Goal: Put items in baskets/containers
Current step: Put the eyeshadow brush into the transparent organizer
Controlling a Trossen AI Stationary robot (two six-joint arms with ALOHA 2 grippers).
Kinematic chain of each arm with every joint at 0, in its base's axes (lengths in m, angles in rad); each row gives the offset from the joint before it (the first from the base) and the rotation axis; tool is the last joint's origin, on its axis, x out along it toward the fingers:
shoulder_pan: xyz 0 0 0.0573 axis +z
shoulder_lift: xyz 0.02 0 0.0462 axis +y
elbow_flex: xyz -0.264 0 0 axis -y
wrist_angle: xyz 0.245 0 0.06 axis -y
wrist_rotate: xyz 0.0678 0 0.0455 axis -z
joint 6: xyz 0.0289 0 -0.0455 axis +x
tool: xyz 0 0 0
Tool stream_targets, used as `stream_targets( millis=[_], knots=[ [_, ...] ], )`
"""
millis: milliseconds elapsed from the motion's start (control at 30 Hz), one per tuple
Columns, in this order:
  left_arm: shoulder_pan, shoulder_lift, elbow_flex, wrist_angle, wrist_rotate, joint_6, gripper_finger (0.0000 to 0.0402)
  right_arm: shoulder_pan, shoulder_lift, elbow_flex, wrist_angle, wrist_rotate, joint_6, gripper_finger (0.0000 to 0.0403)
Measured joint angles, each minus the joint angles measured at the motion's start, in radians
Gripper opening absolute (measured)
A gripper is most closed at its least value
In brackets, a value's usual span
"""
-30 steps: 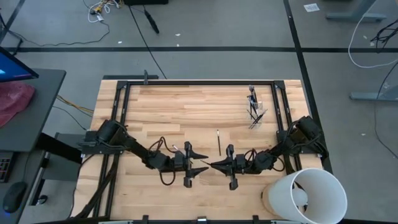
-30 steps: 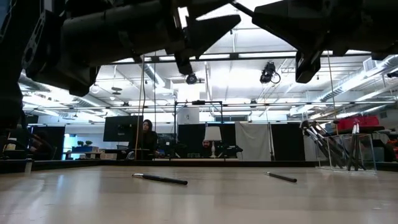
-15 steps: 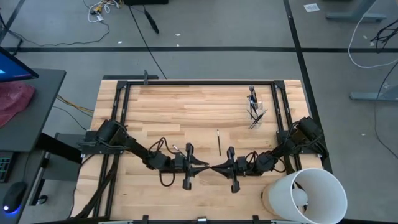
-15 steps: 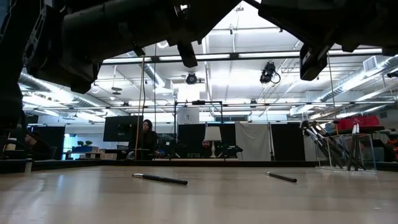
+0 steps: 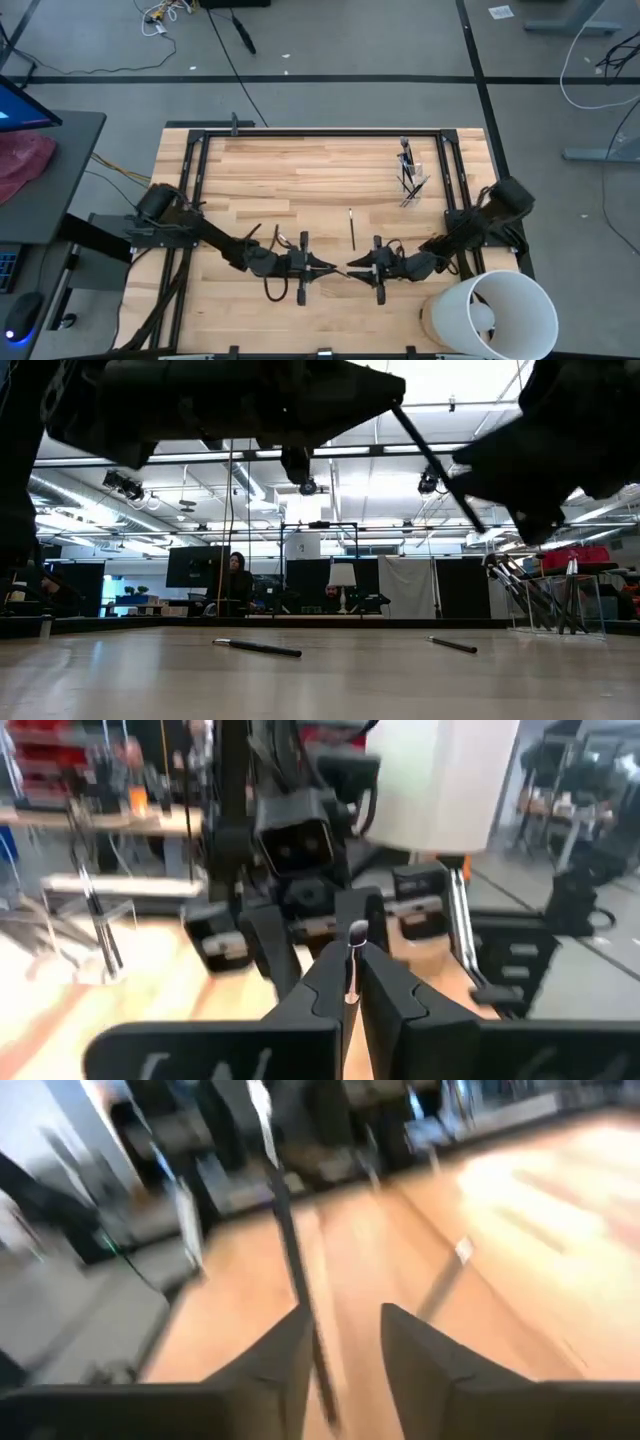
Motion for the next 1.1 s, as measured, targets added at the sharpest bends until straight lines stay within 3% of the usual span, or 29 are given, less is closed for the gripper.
stream_targets(
  millis=[167,333,567,1000,1100],
  knots=[
    [0.014,-0.084,0.000,-0.222,0.024,-0.079,0.0018,-0.023,-0.144,0.105,-0.542,-0.045,0.108,0.0166],
    [0.034,-0.095,0.000,-0.250,0.067,-0.095,0.0015,-0.074,-0.149,0.270,-0.784,-0.168,0.059,0.0192],
    [0.039,-0.095,0.000,-0.266,0.076,-0.103,0.0020,-0.099,-0.113,0.394,-0.858,-0.203,-0.065,0.0171],
    [0.037,-0.095,0.000,-0.251,0.075,-0.103,0.0022,-0.117,-0.112,0.398,-0.836,-0.204,-0.087,0.0023],
    [0.038,-0.095,0.000,-0.251,0.073,-0.113,0.0026,-0.117,-0.112,0.398,-0.839,-0.202,-0.087,0.0011]
  ],
)
